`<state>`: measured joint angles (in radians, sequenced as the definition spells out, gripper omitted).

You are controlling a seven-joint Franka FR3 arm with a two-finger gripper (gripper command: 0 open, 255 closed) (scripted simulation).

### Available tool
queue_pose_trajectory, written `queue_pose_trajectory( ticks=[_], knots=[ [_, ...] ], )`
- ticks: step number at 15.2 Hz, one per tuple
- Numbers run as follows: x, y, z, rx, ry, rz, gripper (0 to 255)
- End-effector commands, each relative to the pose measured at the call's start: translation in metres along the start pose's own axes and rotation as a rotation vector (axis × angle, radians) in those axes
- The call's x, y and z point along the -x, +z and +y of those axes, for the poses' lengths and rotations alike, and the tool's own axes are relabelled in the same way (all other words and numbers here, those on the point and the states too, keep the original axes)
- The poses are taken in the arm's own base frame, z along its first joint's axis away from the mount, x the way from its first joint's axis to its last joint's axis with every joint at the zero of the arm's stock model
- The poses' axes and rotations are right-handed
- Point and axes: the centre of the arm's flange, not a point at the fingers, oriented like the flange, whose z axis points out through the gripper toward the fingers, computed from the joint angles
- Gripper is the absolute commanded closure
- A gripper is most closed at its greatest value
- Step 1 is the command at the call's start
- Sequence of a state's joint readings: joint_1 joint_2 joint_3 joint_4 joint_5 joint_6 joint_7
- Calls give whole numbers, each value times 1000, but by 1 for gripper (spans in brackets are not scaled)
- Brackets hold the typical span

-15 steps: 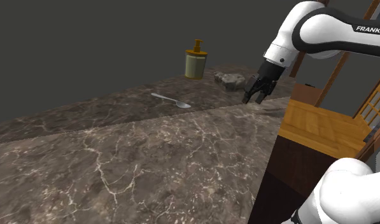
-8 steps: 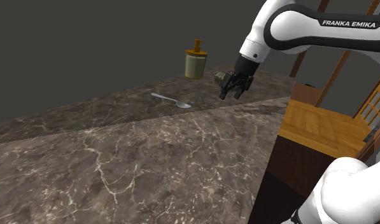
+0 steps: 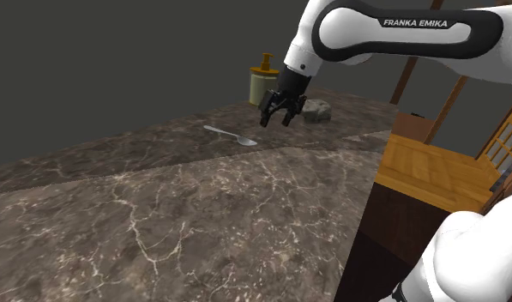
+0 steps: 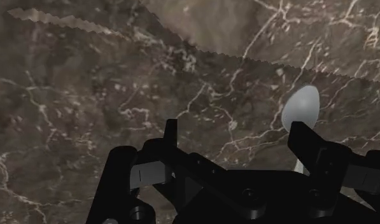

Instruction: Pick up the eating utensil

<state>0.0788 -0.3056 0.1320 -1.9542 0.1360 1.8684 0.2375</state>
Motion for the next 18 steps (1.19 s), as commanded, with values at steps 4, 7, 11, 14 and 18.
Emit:
queue_pose_trajectory(
  ticks=[4,7,11,14,18],
  knots=[
    [-41,13,-52,2,-37,12,0],
    [-64,20,-83,4,-60,20,0],
    [-83,31,-111,6,-81,27,0],
    [-80,46,-109,6,-81,27,0],
    [-77,65,-106,6,-81,27,0]
  ],
)
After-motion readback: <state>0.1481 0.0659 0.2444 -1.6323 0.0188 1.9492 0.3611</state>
